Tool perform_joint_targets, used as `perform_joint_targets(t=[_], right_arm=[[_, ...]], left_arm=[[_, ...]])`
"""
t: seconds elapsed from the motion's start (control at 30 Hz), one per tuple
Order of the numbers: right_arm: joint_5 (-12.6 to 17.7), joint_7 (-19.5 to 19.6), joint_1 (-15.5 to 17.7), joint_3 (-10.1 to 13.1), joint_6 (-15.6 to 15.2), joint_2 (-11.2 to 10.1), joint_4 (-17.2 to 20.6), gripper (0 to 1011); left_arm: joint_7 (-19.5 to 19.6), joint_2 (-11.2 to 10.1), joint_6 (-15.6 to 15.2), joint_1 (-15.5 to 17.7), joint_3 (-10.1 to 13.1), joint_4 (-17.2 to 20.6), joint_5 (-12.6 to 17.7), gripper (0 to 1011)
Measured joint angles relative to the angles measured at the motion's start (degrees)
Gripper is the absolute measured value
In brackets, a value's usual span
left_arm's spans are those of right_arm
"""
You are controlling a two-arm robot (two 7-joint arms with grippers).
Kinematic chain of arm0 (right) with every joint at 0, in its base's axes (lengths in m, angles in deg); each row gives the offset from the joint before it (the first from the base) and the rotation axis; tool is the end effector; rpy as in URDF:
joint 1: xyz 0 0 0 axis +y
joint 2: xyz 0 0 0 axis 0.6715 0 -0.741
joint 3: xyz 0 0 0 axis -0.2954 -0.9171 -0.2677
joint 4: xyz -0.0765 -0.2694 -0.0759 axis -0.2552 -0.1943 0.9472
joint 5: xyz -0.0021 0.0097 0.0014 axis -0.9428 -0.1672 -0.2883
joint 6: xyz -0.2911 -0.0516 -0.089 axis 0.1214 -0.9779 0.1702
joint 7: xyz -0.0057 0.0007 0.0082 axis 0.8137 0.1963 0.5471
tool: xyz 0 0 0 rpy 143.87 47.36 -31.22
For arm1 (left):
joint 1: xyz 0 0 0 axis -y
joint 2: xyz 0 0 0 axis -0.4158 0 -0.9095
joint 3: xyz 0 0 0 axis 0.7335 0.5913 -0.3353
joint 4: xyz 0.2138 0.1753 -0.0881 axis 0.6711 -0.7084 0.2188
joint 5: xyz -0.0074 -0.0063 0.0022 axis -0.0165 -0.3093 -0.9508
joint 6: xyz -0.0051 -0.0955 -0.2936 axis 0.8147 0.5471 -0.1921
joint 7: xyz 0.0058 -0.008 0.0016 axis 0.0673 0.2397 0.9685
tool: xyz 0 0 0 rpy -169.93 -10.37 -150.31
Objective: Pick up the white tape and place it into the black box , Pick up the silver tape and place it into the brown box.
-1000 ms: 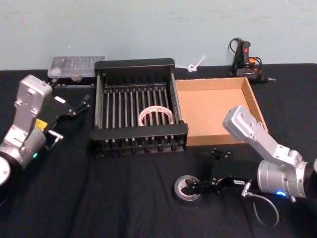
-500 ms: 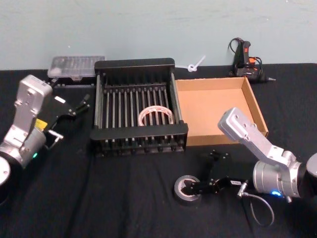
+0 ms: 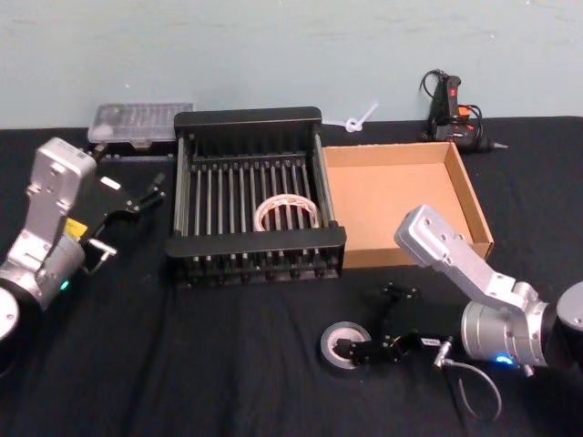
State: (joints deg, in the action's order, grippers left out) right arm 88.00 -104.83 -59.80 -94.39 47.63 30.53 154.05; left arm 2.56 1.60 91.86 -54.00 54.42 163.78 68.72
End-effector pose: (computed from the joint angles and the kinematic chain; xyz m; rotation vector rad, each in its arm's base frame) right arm 0.3355 -0.0160 -0.2685 -0.6191 0.1376 -0.5490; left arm 0.3580 0.0827 -0.3023 0.3046 -0.2850 1.2480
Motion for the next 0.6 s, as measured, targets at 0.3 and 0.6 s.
perform_joint_targets(t=[0.3, 0.6], right_arm=[[-0.26, -0.09, -0.24, -0.24, -0.43, 0.26, -0.48, 1002], [-0.26, -0.11, -0.24, -0.23, -0.39, 0.24, -0.46, 1003]], left_arm=[[0.00, 0.00, 0.00, 0.00, 0.00, 0.00, 0.00, 1001], [0.00, 0.00, 0.00, 0.00, 0.00, 0.00, 0.00, 1001]])
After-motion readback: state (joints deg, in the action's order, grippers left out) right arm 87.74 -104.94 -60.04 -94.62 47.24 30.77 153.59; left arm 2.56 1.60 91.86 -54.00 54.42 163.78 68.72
